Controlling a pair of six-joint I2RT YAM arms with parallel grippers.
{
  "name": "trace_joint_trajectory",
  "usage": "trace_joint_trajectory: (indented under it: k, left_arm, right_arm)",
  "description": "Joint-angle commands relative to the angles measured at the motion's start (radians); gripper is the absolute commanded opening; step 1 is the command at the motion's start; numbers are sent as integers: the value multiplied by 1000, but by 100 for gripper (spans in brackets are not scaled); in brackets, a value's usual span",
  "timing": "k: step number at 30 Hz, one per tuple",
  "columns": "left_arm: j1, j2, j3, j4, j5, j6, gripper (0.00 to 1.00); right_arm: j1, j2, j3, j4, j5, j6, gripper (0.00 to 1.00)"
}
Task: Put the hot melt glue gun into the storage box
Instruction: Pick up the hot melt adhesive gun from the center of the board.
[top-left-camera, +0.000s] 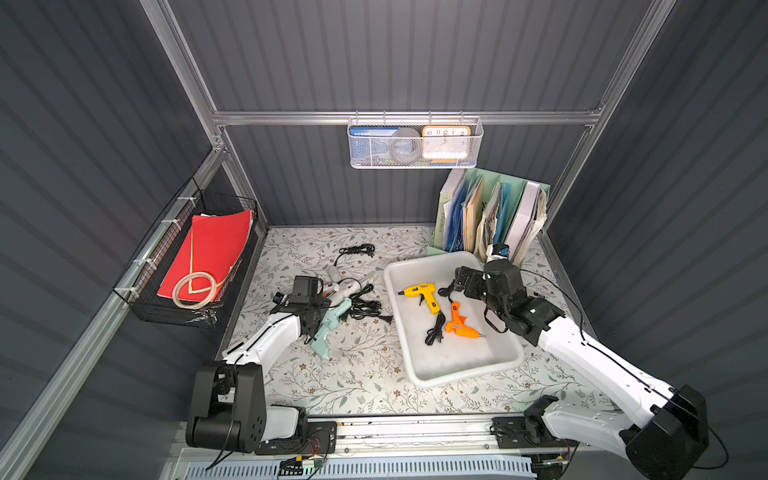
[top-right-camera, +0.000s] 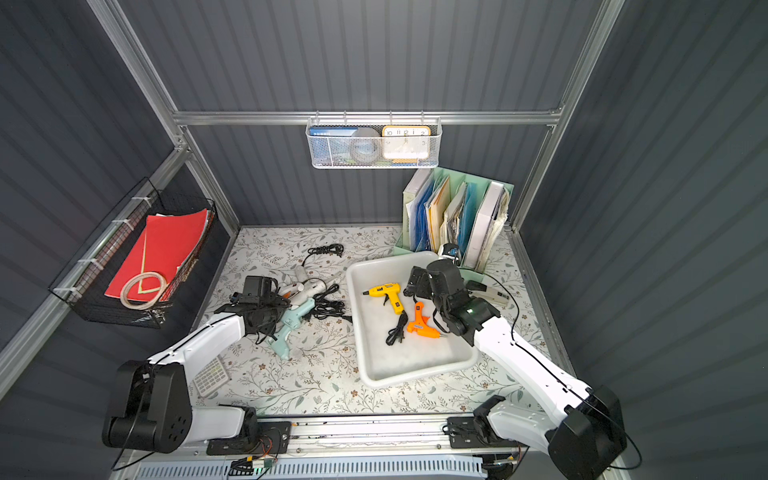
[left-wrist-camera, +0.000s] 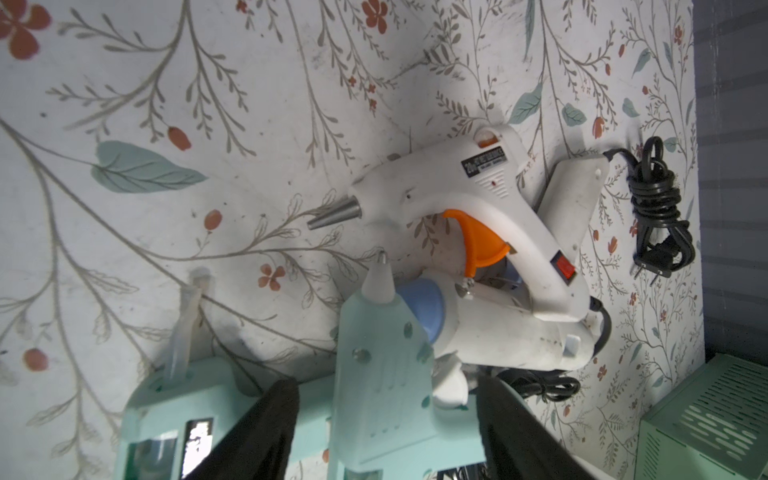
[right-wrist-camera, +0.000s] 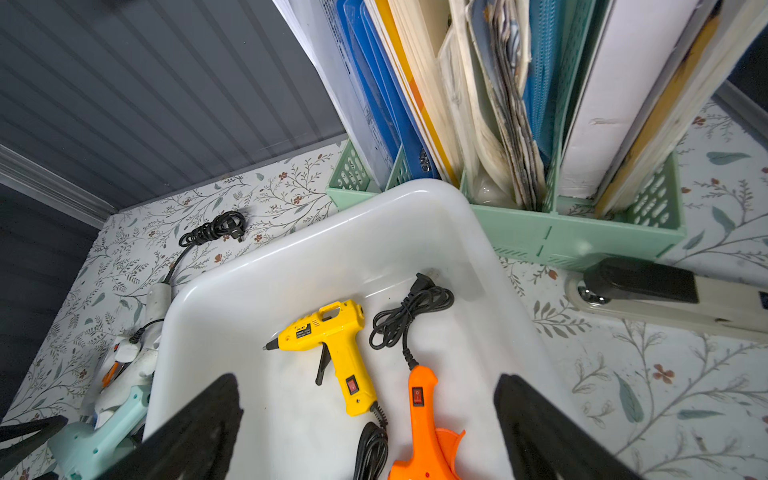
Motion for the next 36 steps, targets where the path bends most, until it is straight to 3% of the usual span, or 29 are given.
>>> trace_joint_trajectory:
  k: [1, 9, 25, 28, 36]
  left_arm:
    - [7, 29, 28, 21, 3, -4, 70]
    - [7, 76, 48, 28, -15, 5, 63]
    - [7, 136, 30, 51, -28, -3, 58]
    - [7, 142, 28, 52, -28, -5, 50]
    - [7, 129, 44, 27, -39, 1, 14]
  right_arm:
    - [3, 5, -5, 24, -15, 14, 99]
    - [2, 17, -1, 30, -31, 18, 99]
    - [5, 29, 2, 33, -42, 25, 99]
    - [5, 28, 2, 33, -40, 24, 99]
    - [9, 29, 3, 35, -44, 24, 99]
